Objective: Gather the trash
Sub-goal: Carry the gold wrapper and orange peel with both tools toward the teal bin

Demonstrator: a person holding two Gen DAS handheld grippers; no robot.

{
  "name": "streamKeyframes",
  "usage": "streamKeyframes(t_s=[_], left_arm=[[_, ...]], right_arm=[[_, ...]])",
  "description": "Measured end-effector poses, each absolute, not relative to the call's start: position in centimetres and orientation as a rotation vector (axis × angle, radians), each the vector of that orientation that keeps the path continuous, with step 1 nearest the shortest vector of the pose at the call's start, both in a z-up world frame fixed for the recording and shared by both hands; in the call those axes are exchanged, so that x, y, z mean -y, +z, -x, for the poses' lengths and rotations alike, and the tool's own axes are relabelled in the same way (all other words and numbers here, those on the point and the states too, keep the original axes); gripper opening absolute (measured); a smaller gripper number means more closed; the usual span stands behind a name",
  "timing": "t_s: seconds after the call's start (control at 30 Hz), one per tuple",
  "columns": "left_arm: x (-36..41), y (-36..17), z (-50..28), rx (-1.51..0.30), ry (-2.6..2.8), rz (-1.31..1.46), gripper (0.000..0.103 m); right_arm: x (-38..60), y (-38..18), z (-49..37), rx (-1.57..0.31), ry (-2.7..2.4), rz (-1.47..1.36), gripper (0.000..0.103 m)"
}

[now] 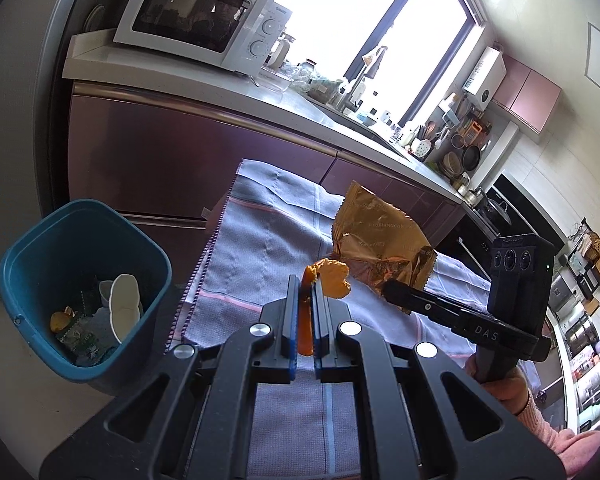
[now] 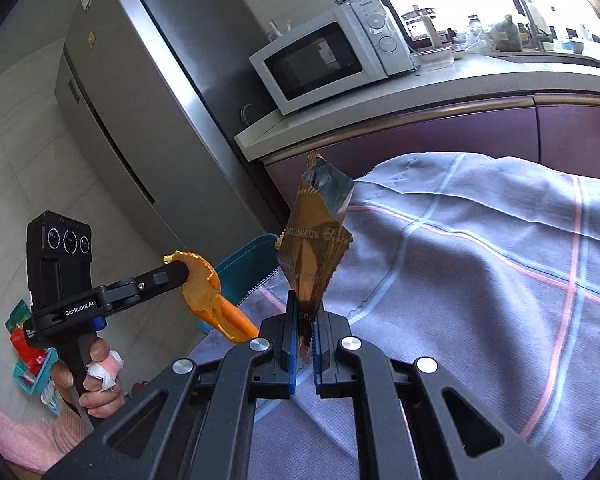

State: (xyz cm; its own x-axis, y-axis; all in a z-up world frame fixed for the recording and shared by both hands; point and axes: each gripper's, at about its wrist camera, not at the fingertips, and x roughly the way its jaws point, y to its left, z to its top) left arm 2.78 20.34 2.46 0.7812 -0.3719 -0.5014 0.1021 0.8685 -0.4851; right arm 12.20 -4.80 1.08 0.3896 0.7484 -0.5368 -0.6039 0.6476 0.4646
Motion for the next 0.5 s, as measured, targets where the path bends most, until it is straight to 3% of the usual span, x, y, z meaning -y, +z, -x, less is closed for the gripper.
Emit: streamKeyframes(t_s=[0.5], left_arm=[[-26.1, 3.2, -1.2, -0.589, -0.108, 0.431, 0.006]], right_arm=[[-3.9, 0.5, -13.5, -0.85, 0.984, -0.069, 0.005]])
